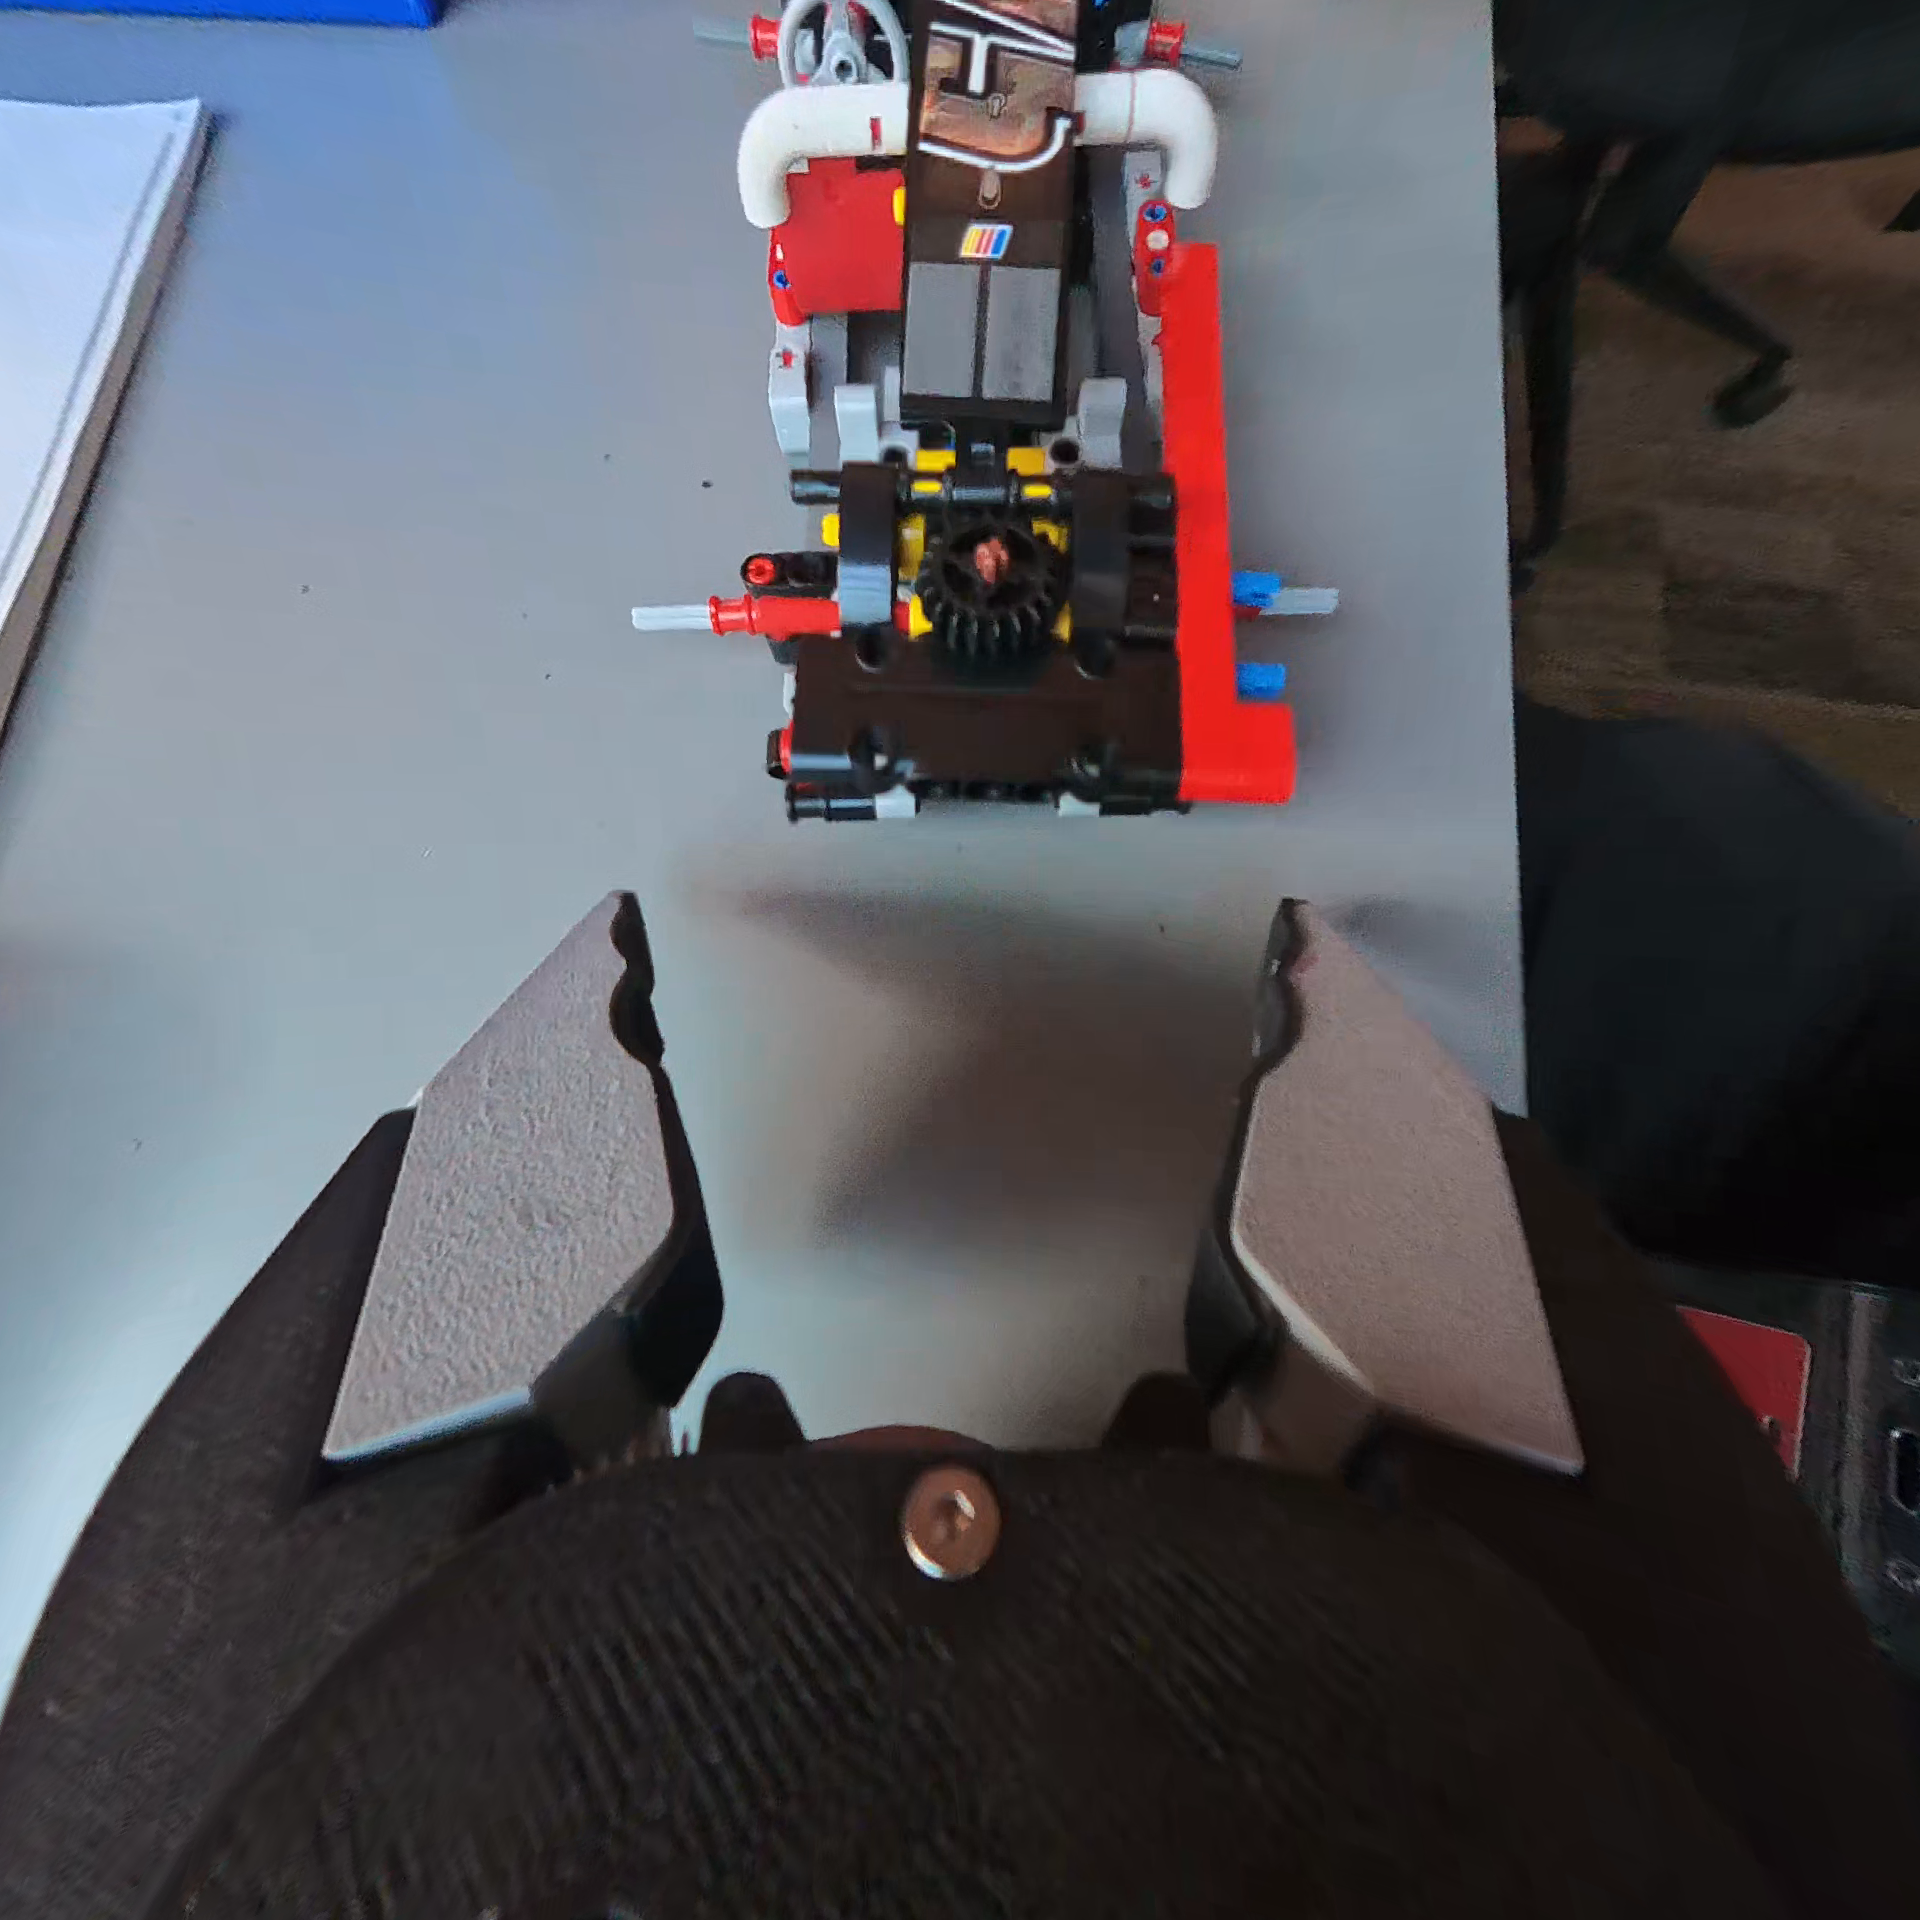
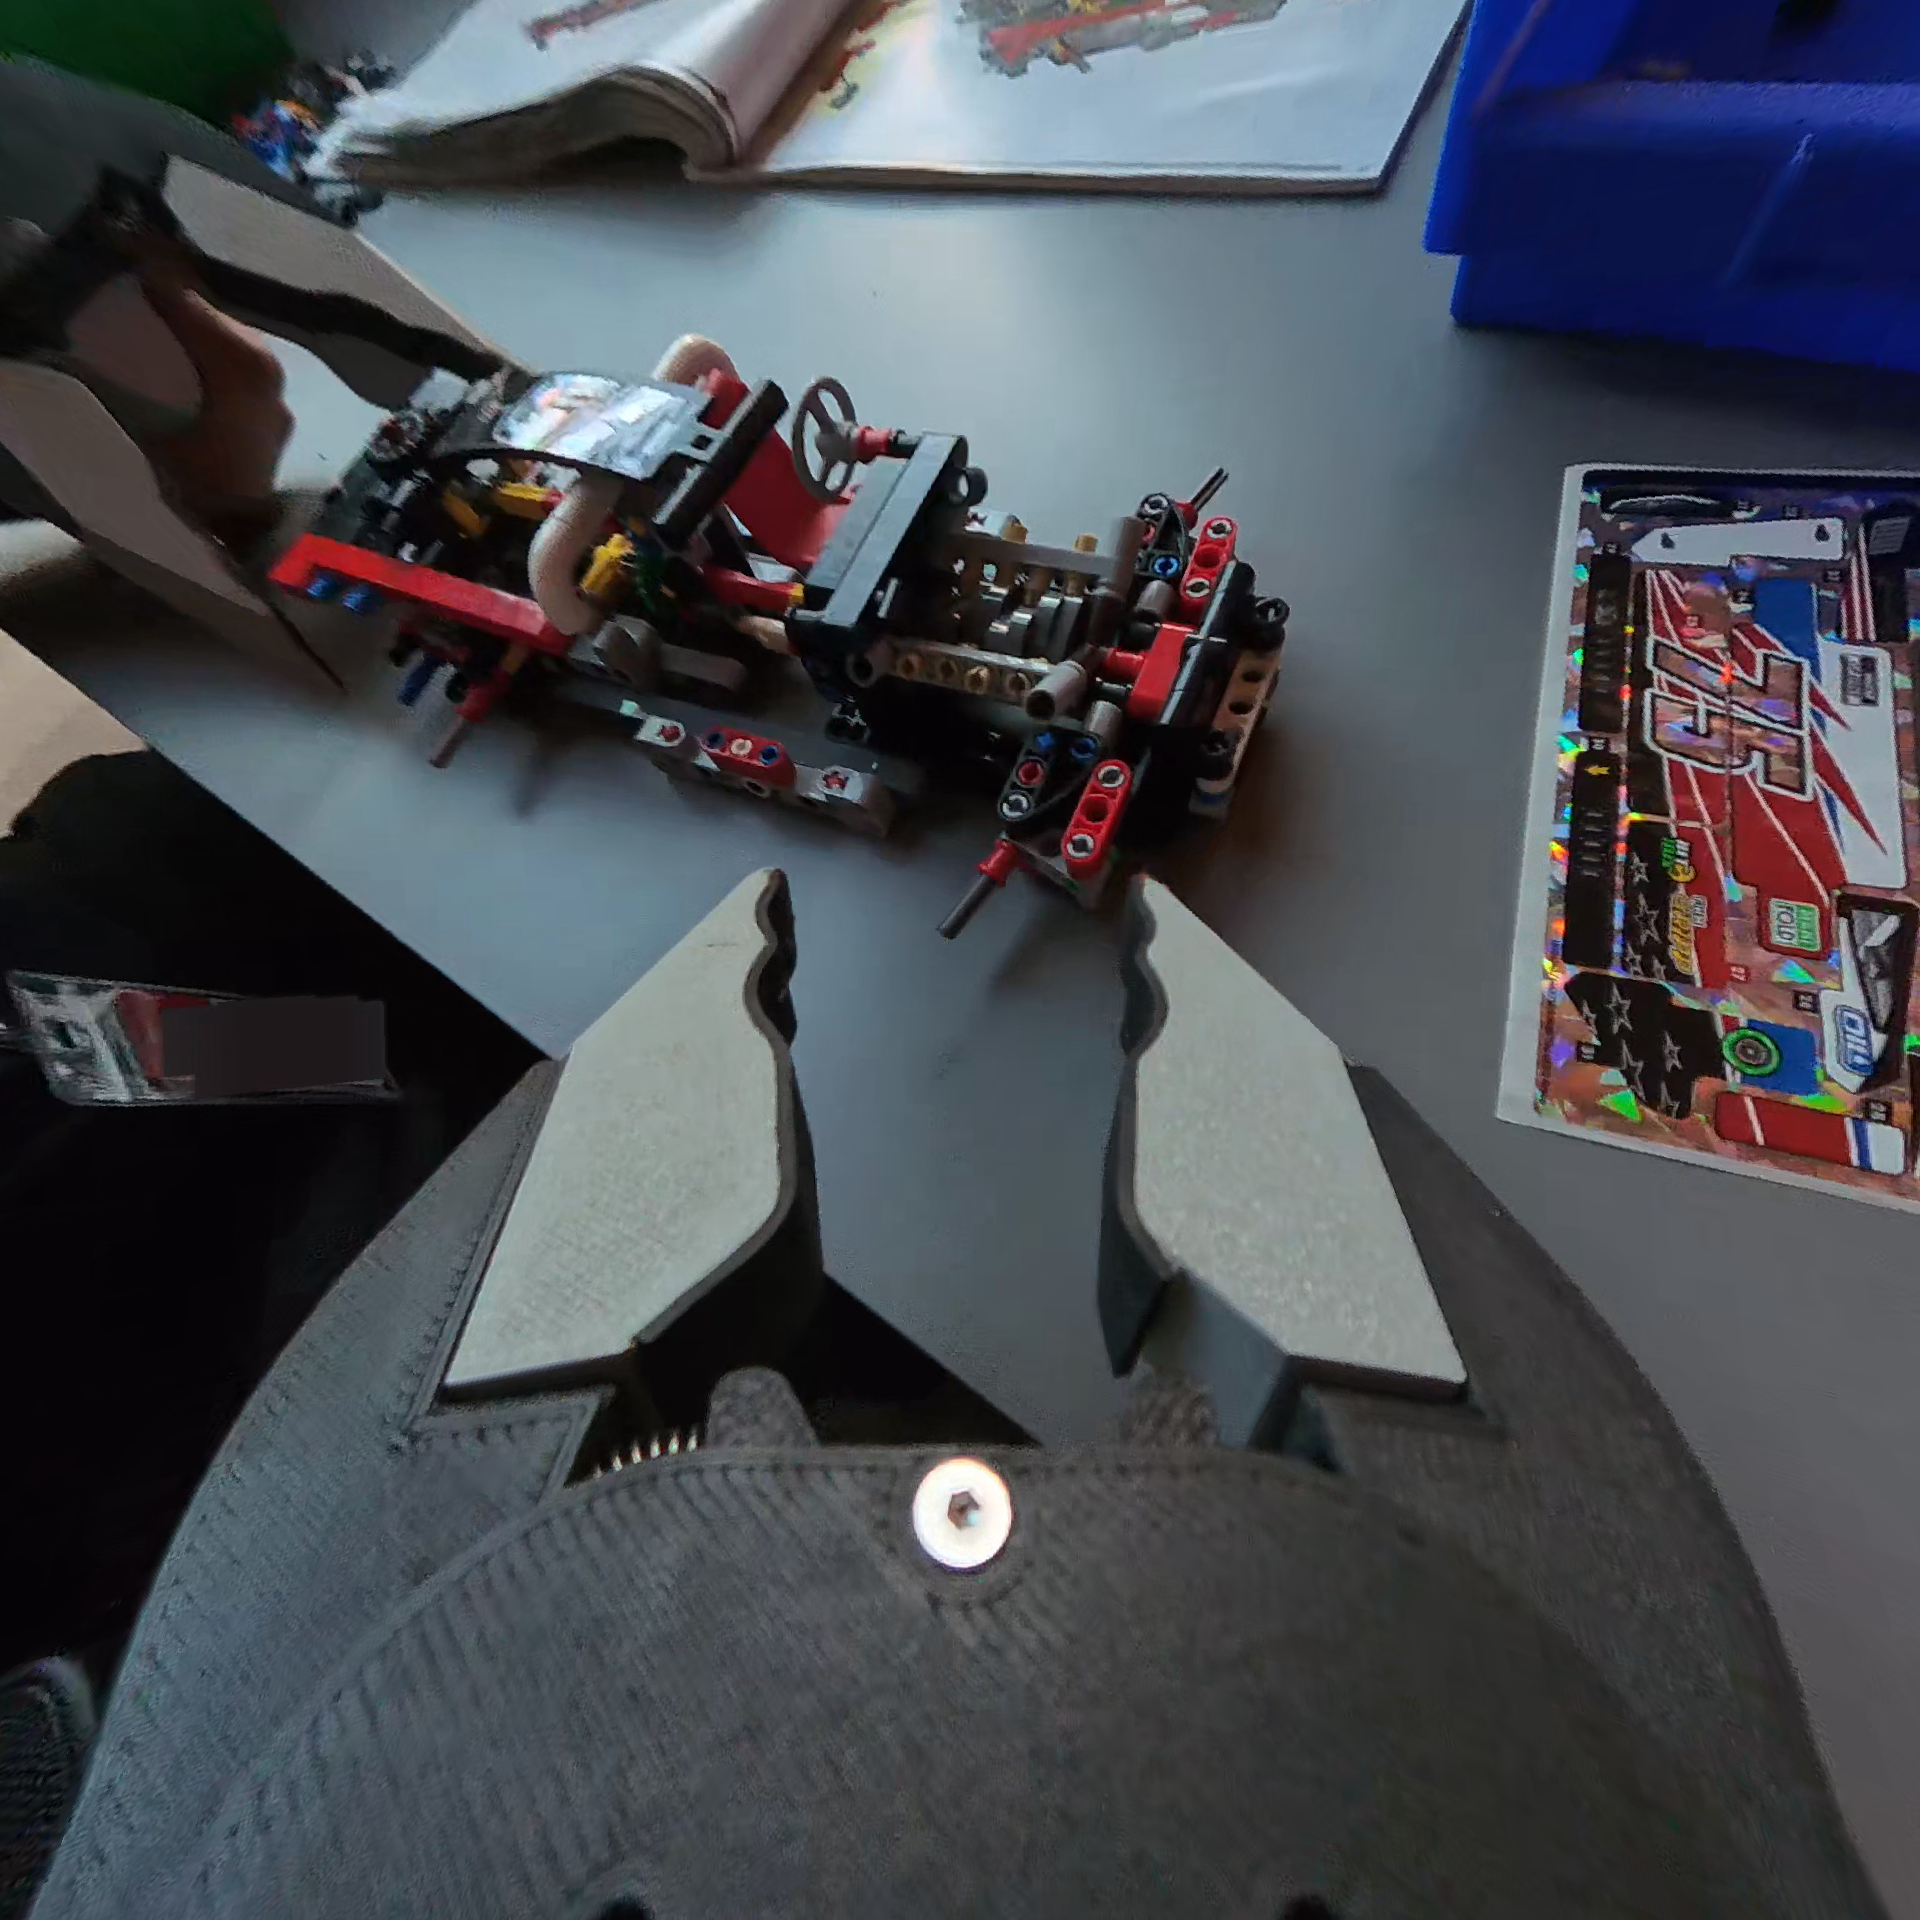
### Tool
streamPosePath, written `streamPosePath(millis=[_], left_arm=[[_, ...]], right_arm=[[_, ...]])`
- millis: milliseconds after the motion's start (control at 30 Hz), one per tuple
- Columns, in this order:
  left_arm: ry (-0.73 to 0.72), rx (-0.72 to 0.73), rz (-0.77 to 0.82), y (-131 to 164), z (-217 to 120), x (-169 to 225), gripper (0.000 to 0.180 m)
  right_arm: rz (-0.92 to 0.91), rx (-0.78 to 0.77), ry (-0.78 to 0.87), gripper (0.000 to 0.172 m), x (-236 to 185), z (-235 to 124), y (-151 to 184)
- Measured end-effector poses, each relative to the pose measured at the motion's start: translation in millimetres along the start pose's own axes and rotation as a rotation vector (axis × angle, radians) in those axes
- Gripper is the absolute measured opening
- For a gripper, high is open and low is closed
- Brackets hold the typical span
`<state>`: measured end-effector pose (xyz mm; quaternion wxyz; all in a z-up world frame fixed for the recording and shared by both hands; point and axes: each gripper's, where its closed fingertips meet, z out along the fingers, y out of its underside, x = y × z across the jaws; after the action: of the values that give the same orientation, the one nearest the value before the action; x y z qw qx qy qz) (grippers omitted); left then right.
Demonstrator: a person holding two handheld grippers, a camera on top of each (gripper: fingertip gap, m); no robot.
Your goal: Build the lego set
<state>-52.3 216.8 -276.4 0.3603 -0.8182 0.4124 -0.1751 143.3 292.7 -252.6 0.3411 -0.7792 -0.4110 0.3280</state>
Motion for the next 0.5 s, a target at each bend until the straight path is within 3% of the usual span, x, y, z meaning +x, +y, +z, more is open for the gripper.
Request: streamPosePath(millis=[167,333,500], left_arm=[[0.065,-0.037,-0.028,-4.4,13.9,3.2,0.113],[0.074,-0.022,-0.037,-9.8,16.8,0.4,0.096],[0.109,-0.006,-0.044,-11.7,15.6,0.7,0.08]], right_arm=[[-0.068,-0.049,0.075,0.061,13.4,11.6,6.5],[-0.112,-0.021,0.074,0.057,3.7,14.6,2.4],[-0.213,-0.048,0.202,0.054,0.0,10.4,5.3]])
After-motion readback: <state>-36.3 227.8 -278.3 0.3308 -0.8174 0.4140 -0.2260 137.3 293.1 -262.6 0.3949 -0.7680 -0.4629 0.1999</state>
